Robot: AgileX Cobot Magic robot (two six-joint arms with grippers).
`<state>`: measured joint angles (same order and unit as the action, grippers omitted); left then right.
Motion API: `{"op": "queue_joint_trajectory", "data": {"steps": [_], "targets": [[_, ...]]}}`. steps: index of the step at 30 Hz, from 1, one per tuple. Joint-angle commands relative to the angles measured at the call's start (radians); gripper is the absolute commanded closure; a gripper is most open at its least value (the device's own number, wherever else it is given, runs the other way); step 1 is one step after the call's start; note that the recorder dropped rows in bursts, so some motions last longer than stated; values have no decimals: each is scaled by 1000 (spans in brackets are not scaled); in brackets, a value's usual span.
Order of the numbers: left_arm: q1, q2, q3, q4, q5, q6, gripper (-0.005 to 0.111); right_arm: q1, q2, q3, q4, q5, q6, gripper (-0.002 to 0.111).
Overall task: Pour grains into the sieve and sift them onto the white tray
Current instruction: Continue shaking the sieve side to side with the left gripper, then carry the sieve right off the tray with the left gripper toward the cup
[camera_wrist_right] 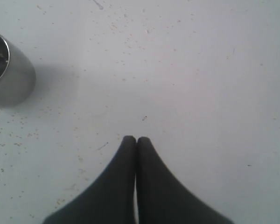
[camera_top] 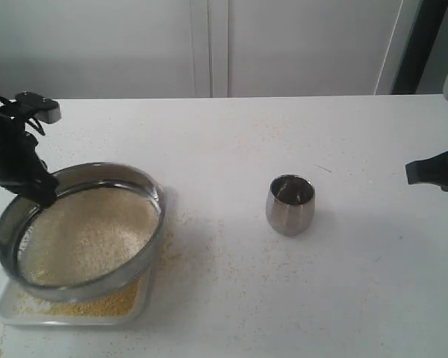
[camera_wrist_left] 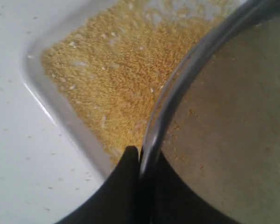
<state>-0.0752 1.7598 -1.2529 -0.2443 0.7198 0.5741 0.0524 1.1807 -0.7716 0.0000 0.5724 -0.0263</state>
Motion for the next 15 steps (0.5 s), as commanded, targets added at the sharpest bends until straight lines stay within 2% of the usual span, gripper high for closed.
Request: {"op": "queue_joint_trajectory", "data": {"steps": [1,2,3,4,5,6,7,8,9,10,11,12,14,15], "targets": [[55,-14,-5,-166,-100,-373,107,-4,-7,-5,0,-6,-3,108],[47,-14,-10,-191,-76,-196,107,-4,-7,-5,0,-6,-3,108],[37,-16,-14,-189,-6,73,107,-4,-7,-5,0,-6,-3,108],[32,-16,-13,-154,36,120,107,-4,-7,-5,0,-6,-3,108],[34,-16,-13,-79,28,25,107,-4,-7,-5,0,-6,-3,108],[55,-16,-13,17,-8,-263,107,-4,-7,-5,0,-6,-3,108],[71,-16,-13,67,-22,-433,107,-4,-7,-5,0,-6,-3,108],[77,-16,-13,60,-22,-452,107,-4,-7,-5,0,-6,-3,108],[73,-18,-13,8,2,-277,107,-4,-7,-5,0,-6,-3,108],[63,-23,-13,-14,33,-34,107,-4,-7,-5,0,-6,-3,108],[51,-25,-13,-3,79,90,107,-4,-7,-5,0,-6,-3,108],[51,-25,-13,34,69,-8,107,-4,-7,-5,0,-6,-3,108],[70,-27,-17,98,-2,-361,107,-4,-7,-5,0,-6,-3,108],[73,-27,-17,85,-13,-387,107,-4,-7,-5,0,-6,-3,108]]}}
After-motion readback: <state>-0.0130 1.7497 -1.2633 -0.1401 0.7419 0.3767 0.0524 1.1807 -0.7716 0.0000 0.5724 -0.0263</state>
